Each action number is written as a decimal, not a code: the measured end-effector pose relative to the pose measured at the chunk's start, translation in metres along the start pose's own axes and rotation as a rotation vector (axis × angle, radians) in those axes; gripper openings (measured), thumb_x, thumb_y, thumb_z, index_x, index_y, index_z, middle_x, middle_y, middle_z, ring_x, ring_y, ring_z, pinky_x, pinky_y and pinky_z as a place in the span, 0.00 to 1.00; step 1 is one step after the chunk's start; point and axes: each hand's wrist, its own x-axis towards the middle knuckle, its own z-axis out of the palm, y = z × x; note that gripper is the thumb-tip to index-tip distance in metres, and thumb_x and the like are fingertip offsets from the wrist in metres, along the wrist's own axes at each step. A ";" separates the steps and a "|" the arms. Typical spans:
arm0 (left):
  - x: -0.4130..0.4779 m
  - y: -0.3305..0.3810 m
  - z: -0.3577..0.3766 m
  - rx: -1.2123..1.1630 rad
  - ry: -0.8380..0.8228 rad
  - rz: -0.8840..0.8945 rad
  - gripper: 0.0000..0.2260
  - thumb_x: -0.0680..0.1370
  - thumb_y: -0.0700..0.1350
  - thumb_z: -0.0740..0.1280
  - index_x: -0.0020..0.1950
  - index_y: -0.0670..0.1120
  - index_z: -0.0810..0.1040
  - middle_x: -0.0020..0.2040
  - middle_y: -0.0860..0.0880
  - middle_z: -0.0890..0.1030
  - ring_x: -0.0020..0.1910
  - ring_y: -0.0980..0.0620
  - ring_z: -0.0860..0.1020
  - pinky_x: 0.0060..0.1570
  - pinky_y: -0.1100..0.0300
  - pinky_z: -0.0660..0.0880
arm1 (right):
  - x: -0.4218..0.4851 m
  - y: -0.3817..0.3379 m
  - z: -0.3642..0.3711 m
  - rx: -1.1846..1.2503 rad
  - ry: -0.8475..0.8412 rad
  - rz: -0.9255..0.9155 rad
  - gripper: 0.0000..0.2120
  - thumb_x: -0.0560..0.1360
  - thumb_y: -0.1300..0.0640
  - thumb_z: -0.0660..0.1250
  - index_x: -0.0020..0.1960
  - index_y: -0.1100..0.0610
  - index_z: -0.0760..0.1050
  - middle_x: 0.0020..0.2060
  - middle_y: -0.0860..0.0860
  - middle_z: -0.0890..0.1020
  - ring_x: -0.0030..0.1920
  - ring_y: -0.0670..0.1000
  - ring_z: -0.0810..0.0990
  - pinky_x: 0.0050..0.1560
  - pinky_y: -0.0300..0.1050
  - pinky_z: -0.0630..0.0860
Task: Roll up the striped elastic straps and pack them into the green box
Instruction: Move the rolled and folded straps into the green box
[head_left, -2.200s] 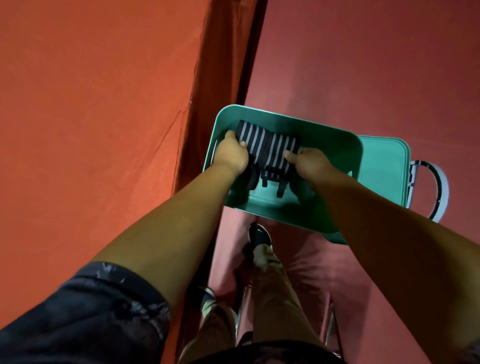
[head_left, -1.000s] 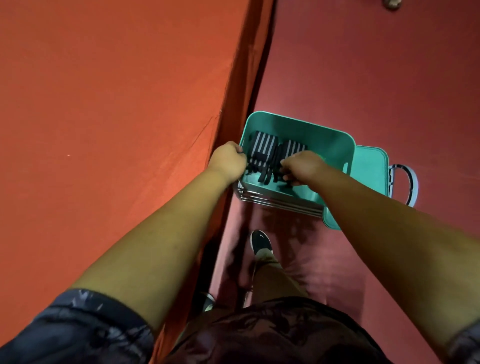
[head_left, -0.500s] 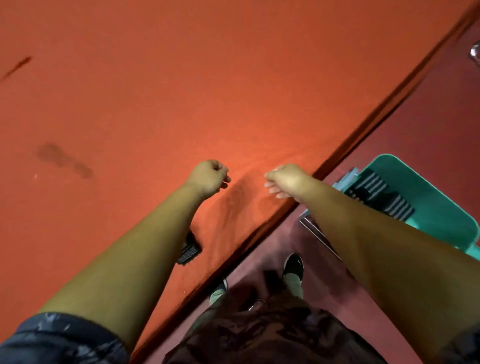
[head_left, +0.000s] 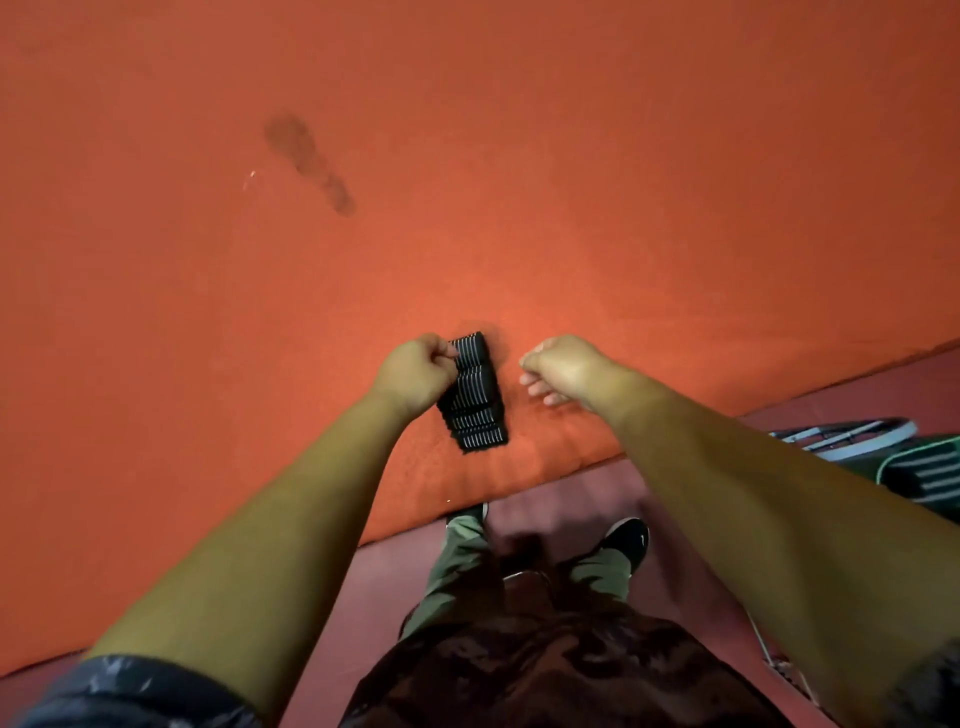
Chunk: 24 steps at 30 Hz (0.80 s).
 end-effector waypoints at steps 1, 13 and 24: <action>-0.002 -0.007 0.003 0.007 -0.032 0.005 0.11 0.78 0.35 0.71 0.59 0.46 0.81 0.55 0.45 0.85 0.51 0.43 0.83 0.51 0.54 0.80 | 0.002 0.000 0.007 -0.013 -0.008 0.002 0.05 0.85 0.56 0.63 0.53 0.53 0.77 0.45 0.50 0.86 0.39 0.46 0.82 0.36 0.42 0.78; 0.004 -0.037 0.040 0.617 0.018 0.361 0.29 0.75 0.50 0.78 0.72 0.44 0.73 0.67 0.43 0.74 0.65 0.40 0.71 0.64 0.45 0.73 | 0.018 0.036 0.067 -0.218 -0.064 0.058 0.19 0.80 0.61 0.74 0.69 0.55 0.76 0.56 0.56 0.85 0.48 0.53 0.82 0.39 0.42 0.75; 0.010 -0.048 0.044 0.573 0.059 0.373 0.22 0.78 0.46 0.74 0.70 0.45 0.74 0.65 0.44 0.75 0.63 0.41 0.70 0.62 0.46 0.74 | 0.025 0.056 0.097 -0.154 0.159 0.014 0.16 0.77 0.57 0.78 0.61 0.56 0.76 0.48 0.50 0.83 0.43 0.49 0.80 0.34 0.37 0.68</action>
